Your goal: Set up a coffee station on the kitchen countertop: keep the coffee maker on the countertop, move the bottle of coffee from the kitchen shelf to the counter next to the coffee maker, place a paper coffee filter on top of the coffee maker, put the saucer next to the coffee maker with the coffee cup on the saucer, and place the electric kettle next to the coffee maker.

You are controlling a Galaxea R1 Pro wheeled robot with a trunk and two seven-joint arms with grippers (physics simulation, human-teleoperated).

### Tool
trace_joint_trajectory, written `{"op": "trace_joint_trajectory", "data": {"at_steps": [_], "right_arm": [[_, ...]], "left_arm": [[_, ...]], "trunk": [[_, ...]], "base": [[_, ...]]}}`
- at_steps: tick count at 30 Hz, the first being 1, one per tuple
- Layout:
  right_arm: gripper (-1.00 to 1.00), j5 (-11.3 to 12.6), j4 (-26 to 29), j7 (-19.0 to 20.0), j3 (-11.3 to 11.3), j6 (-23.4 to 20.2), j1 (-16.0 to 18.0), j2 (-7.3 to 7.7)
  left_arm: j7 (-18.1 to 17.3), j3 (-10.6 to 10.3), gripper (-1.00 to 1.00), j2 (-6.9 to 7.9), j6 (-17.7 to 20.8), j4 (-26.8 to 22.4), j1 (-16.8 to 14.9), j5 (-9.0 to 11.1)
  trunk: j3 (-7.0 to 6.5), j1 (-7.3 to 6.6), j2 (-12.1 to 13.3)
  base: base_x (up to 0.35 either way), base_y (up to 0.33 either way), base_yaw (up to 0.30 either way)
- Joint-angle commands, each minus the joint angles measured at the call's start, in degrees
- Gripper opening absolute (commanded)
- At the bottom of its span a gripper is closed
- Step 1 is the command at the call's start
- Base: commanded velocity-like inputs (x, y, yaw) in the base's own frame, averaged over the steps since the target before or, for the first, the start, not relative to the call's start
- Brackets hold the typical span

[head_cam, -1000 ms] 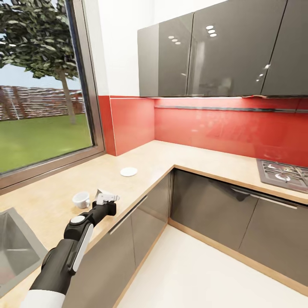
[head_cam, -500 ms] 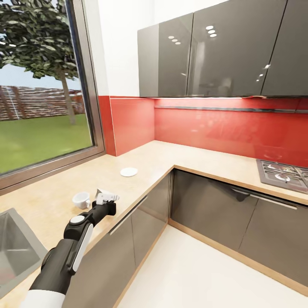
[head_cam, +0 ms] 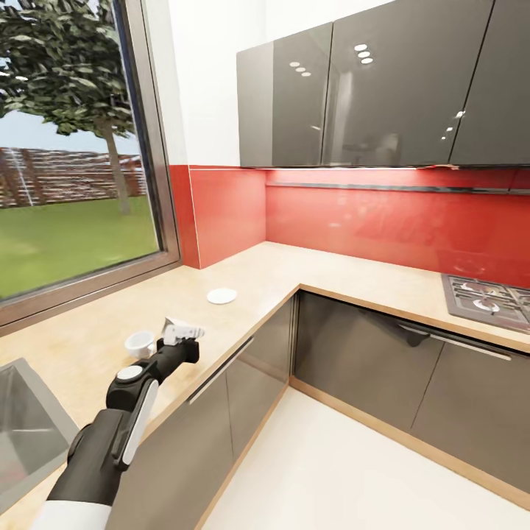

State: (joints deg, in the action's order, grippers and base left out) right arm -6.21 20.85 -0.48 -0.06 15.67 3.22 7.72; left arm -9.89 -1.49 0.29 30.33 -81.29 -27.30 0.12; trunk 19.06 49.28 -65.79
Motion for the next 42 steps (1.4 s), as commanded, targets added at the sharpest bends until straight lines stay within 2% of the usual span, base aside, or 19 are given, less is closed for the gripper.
{"op": "trace_joint_trajectory", "data": {"at_steps": [1, 7, 11, 16, 29, 42], "right_arm": [[1.00, -0.47, -0.03, -0.05, -0.02, 0.15, 0.03, 0.01], [1.00, -0.47, -0.05, -0.05, -0.02, 0.15, 0.03, 0.02], [1.00, -0.47, -0.03, -0.05, -0.02, 0.15, 0.03, 0.02], [1.00, -0.47, -0.03, -0.05, -0.02, 0.15, 0.03, 0.02], [1.00, -0.48, -0.04, -0.05, -0.02, 0.15, 0.03, 0.01], [1.00, -0.47, -0.03, -0.05, -0.02, 0.15, 0.03, 0.01]], "left_arm": [[-0.08, -0.05, -1.00, 0.02, 0.61, -0.34, -0.04, -0.25], [0.83, -0.30, -1.00, -0.09, 2.28, -1.16, -0.04, -0.29], [7.19, -0.43, -1.00, -0.22, 2.64, -1.87, -0.04, -0.18], [11.42, -0.78, -1.00, -1.25, 2.70, -2.28, -0.04, -0.13], [12.60, -0.76, -1.00, -1.78, 2.72, -2.38, -0.04, -0.12], [11.81, -0.38, -1.00, -1.77, 2.55, -2.40, -0.04, 0.01]], "trunk": [[0.07, 0.00, -0.04], [0.07, 0.00, -0.04], [0.07, 0.00, -0.04], [0.07, 0.00, -0.04], [0.07, 0.00, -0.04], [0.07, 0.00, -0.04]], "base": [[0.000, 0.000, 0.000], [0.000, 0.000, 0.000], [0.000, 0.000, 0.000], [0.000, 0.000, 0.000], [0.000, 0.000, 0.000], [0.000, 0.000, 0.000]]}}
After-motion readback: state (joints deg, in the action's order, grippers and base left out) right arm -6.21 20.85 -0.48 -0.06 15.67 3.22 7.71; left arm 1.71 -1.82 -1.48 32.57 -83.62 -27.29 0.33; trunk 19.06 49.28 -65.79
